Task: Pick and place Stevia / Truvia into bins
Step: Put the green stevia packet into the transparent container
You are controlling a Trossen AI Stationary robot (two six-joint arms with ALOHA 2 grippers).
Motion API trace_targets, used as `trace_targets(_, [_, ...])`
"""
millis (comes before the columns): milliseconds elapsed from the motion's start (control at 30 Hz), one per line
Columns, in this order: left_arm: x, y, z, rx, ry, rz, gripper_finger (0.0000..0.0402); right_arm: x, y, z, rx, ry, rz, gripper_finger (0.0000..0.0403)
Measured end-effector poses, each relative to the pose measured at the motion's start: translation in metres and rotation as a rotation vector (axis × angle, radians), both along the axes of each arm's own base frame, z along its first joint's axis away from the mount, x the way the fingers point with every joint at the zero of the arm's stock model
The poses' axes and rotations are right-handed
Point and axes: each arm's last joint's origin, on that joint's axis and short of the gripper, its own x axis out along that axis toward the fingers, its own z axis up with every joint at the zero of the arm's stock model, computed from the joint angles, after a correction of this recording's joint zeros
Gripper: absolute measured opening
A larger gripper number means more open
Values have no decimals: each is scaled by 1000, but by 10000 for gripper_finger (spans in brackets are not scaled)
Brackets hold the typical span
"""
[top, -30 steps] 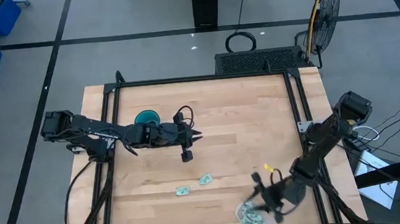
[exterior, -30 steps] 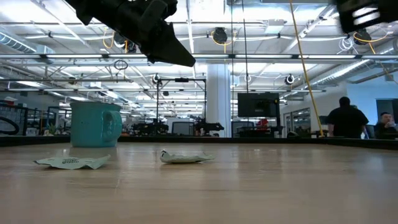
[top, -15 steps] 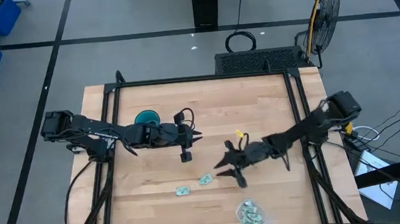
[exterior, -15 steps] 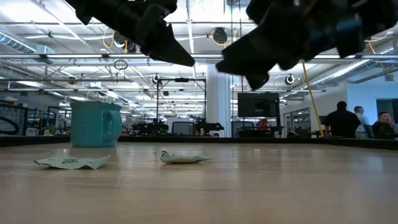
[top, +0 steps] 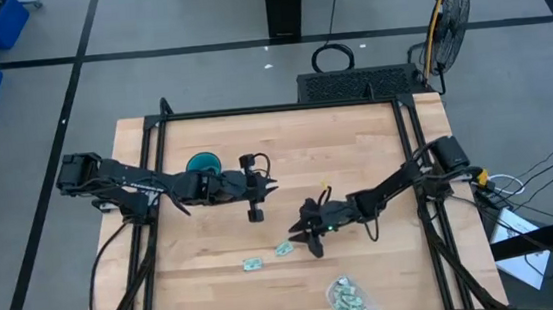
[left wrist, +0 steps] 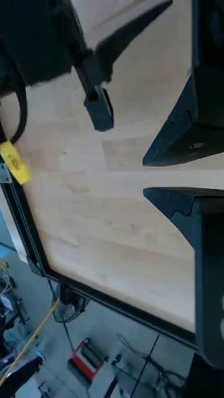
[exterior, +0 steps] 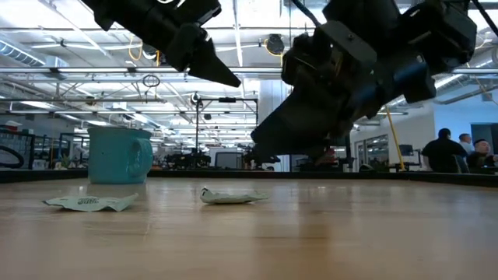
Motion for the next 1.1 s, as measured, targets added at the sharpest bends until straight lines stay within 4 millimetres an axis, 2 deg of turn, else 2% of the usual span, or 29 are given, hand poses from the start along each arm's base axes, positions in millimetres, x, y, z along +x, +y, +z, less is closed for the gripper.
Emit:
trace_targets(200, [0, 0, 0, 20, 5, -10, 72, 12, 6, -18, -99, 149, 40, 130])
trace_targets(333, [0, 0, 0, 18, 4, -10, 72, 19, 9, -20, -90, 122, 40, 130])
trace_targets(800, [0, 0, 0, 8, 1, -5, 72, 15, 20, -25, -108, 164, 54, 129])
trace_targets(1100, [0, 0, 0, 11, 2, -6, 72, 13, 22, -26, -165, 159, 104, 83])
